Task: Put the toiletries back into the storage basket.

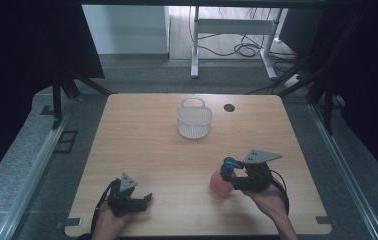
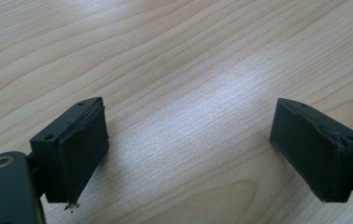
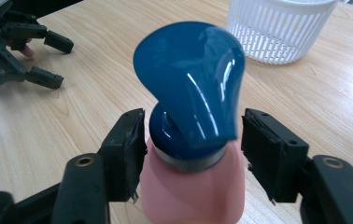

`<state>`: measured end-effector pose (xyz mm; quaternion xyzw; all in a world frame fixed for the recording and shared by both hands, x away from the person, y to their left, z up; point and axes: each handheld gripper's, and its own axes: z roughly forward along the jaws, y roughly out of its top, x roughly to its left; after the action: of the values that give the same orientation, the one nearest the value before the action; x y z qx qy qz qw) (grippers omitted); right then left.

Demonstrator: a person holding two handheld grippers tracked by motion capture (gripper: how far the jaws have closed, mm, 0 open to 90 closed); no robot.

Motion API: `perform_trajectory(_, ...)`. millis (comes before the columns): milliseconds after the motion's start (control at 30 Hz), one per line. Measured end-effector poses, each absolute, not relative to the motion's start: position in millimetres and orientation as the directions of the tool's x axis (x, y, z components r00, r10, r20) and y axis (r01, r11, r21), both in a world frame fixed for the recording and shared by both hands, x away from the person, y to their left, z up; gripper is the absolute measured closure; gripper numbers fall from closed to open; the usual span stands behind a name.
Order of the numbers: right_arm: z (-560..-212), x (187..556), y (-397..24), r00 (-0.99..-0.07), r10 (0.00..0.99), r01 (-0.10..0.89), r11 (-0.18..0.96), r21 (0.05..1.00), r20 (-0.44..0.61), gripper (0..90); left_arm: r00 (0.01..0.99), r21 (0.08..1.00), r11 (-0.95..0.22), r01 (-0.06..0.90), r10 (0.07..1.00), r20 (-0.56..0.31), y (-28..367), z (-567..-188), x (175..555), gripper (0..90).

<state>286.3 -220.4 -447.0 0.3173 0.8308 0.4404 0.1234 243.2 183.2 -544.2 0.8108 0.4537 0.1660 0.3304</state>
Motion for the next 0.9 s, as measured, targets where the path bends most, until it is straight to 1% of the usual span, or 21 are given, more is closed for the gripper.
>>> perform_trajectory(233,-445,289,-217,-0.771,0.634,0.417,0.423,0.804,0.066,48.5,0.535,0.685,-0.372,0.626,0.845,-0.03,183,-544,243,10.9)
perform_trajectory(333,-444,289,-217,-0.772,0.632,0.414,0.43,0.802,0.06,49.1,0.533,0.687,-0.369,0.626,0.846,-0.031,183,-544,243,10.9)
perform_trajectory(500,-441,287,-215,-0.77,0.637,0.396,0.451,0.8,0.022,52.8,0.534,0.687,-0.372,0.625,0.845,-0.029,183,-544,243,10.9)
perform_trajectory(900,-431,290,-212,-0.78,0.626,0.39,0.459,0.798,0.021,53.0,0.534,0.687,-0.371,0.625,0.845,-0.029,183,-544,243,10.9)
